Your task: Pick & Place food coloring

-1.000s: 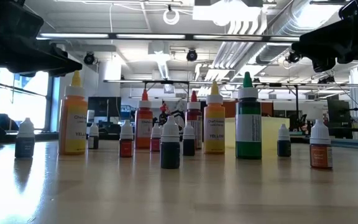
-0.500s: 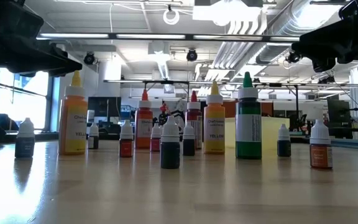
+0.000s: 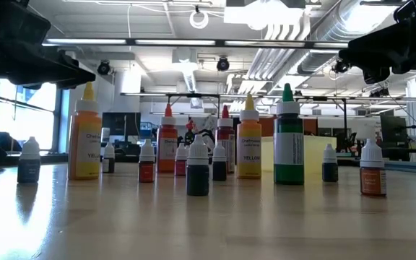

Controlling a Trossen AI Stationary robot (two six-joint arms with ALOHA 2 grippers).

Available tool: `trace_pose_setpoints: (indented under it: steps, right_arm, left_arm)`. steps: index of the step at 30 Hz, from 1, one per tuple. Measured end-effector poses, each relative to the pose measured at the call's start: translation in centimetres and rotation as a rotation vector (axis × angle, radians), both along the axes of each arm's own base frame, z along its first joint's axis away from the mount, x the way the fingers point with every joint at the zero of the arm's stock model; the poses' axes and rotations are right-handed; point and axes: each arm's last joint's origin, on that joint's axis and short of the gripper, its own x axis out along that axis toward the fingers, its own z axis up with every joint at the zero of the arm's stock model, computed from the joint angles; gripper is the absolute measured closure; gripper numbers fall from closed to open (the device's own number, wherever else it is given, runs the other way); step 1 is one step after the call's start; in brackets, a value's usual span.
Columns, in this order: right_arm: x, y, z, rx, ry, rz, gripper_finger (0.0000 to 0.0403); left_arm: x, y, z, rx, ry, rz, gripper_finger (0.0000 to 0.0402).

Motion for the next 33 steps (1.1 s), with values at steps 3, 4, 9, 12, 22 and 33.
trace_pose_setpoints:
  steps: [3, 4, 9, 12, 22, 33]
  right_arm:
    - [0.0, 0.0, 0.0, 0.0, 0.0, 0.0, 0.0247]
    - [0.0, 0.0, -0.01, 0.0, 0.0, 0.0, 0.0247]
    - [0.01, 0.01, -0.15, 0.006, 0.015, 0.001, 0.0247]
    - [0.01, 0.0, -0.14, -0.007, 0.016, 0.0, 0.0247]
    - [0.01, 0.0, -0.14, -0.01, 0.016, -0.001, 0.0247]
    - [-0.05, 0.01, 0.45, 0.08, -0.054, 0.016, 0.0247]
  left_arm:
    - [0.0, 0.0, 0.0, 0.0, 0.0, 0.0, 0.0192]
    - [0.0, 0.0, -0.01, 0.0, 0.001, 0.0, 0.0192]
    - [0.0, 0.0, -0.01, 0.0, 0.0, 0.0, 0.0192]
    - [0.0, 0.0, -0.01, 0.0, 0.001, 0.001, 0.0192]
    - [0.0, 0.0, -0.01, 0.0, 0.001, 0.0, 0.0192]
    - [0.0, 0.0, 0.0, 0.0, 0.0, 0.0, 0.0192]
